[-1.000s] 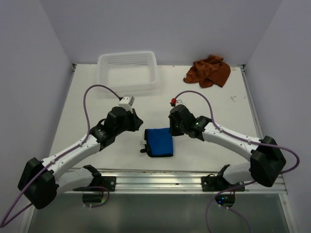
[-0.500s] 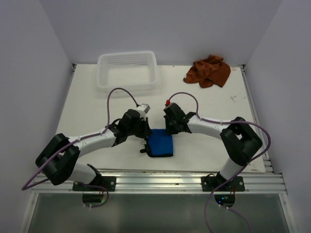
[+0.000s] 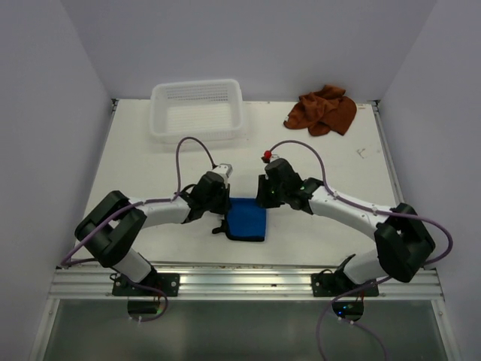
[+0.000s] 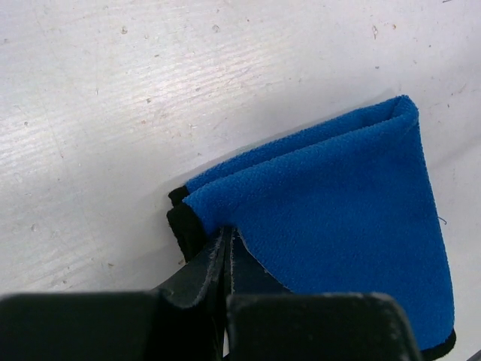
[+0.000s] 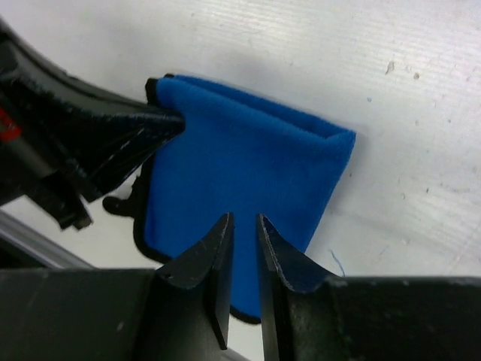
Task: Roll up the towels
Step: Fold the towel
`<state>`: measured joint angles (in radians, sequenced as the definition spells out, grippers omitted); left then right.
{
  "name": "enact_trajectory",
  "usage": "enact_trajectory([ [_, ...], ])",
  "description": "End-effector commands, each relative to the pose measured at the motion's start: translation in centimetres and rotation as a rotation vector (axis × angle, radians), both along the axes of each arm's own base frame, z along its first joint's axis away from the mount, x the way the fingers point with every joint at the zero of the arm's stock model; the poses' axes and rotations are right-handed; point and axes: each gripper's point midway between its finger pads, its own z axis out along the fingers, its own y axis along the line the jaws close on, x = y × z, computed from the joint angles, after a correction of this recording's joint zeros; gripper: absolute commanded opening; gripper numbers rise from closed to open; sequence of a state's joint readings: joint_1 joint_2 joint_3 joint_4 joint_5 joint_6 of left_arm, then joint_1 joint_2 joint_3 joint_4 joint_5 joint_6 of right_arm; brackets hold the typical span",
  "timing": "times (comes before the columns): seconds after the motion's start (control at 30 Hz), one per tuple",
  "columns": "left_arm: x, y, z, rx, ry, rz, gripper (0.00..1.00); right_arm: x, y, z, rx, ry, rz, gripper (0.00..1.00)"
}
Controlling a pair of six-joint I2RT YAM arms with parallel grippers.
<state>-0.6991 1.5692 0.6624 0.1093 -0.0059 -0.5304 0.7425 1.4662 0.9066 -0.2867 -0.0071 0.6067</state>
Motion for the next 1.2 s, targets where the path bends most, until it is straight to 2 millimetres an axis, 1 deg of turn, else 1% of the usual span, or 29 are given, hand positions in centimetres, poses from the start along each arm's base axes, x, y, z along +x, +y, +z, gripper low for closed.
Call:
enact_trajectory([
  [0.0, 0.0, 1.1, -1.6, 0.065, 0.010, 0.018, 0.00, -2.6, -0.2, 1.5, 0.069, 0.004, 0.021, 0.22],
  [0.03, 0.0, 1.0, -1.5, 0.060, 0.010, 0.020, 0.00, -3.4, -0.8, 0.7, 0.056, 0.021, 0.017, 0.22],
  [0.1, -0.1, 1.0, -1.4, 0.059, 0.012, 0.016, 0.00, -4.2, -1.1, 0.4, 0.066, 0.030, 0.011, 0.21],
  [0.17, -0.1, 1.1, -1.4, 0.059, 0.011, 0.019, 0.00, -5.0, -1.5, -0.9, 0.072, 0.049, 0.006, 0.21],
  [0.2, -0.1, 1.0, -1.3, 0.056, 0.010, 0.017, 0.00, -5.2, -1.5, -1.4, 0.080, 0.060, 0.010, 0.20],
  [0.37, -0.2, 1.0, -1.1, 0.045, 0.012, 0.021, 0.00, -7.1, -0.5, -5.5, 0.105, 0.159, 0.050, 0.19],
  [0.4, -0.2, 1.0, -0.9, 0.042, 0.011, 0.022, 0.00, -7.5, -0.5, -5.9, 0.101, 0.169, 0.057, 0.19],
  [0.47, -0.3, 1.2, -0.8, 0.047, 0.009, 0.026, 0.00, -7.9, -1.2, -6.8, 0.063, 0.182, 0.051, 0.18],
  [0.53, -0.4, 1.5, -0.9, 0.057, 0.007, 0.034, 0.00, -7.9, -2.1, -7.0, 0.019, 0.175, 0.036, 0.18],
  [0.67, -0.5, 2.2, -0.7, 0.081, 0.004, 0.049, 0.00, -7.6, -2.7, -5.7, -0.006, 0.133, 0.038, 0.19],
  [0.77, -0.7, 2.9, -0.6, 0.103, 0.009, 0.070, 0.00, -7.2, -2.5, -3.9, -0.005, 0.107, 0.064, 0.25],
  [0.8, -0.6, 3.1, -0.5, 0.107, 0.003, 0.085, 0.00, -7.2, -2.5, -3.4, -0.004, 0.100, 0.067, 0.30],
  [0.83, -0.8, 3.5, -0.7, 0.115, 0.006, 0.094, 0.00, -7.1, -2.5, -2.4, 0.001, 0.087, 0.067, 0.33],
  [0.9, -0.8, 4.1, -0.2, 0.104, -0.010, 0.135, 0.00, -6.8, -2.7, -1.6, 0.003, 0.065, 0.055, 0.39],
  [0.93, -1.5, 4.6, -0.7, 0.110, 0.002, 0.143, 0.00, -6.8, -2.8, -0.8, 0.019, 0.057, 0.038, 0.40],
  [0.97, -1.6, 4.8, -0.1, 0.088, -0.006, 0.164, 0.00, -6.8, -2.9, -0.6, 0.025, 0.052, 0.027, 0.43],
  [1.03, -2.3, 5.2, -0.4, 0.073, -0.002, 0.178, 0.00, -7.0, -2.8, -0.4, 0.057, 0.068, -0.006, 0.45],
  [1.07, -2.3, 5.2, 0.1, 0.044, -0.012, 0.195, 0.00, -7.3, -2.4, -0.2, 0.088, 0.079, -0.003, 0.46],
  [1.1, -2.9, 5.5, -0.2, 0.040, -0.003, 0.197, 0.00, -7.4, -2.1, -0.2, 0.111, 0.087, 0.000, 0.46],
  [1.13, -3.0, 5.5, -0.2, 0.030, -0.007, 0.200, 0.00, -7.5, -1.5, -0.3, 0.152, 0.097, -0.011, 0.47],
  [1.17, -2.9, 5.4, 0.4, 0.006, -0.020, 0.206, 0.00, -7.6, -1.3, -0.6, 0.163, 0.110, -0.012, 0.47],
])
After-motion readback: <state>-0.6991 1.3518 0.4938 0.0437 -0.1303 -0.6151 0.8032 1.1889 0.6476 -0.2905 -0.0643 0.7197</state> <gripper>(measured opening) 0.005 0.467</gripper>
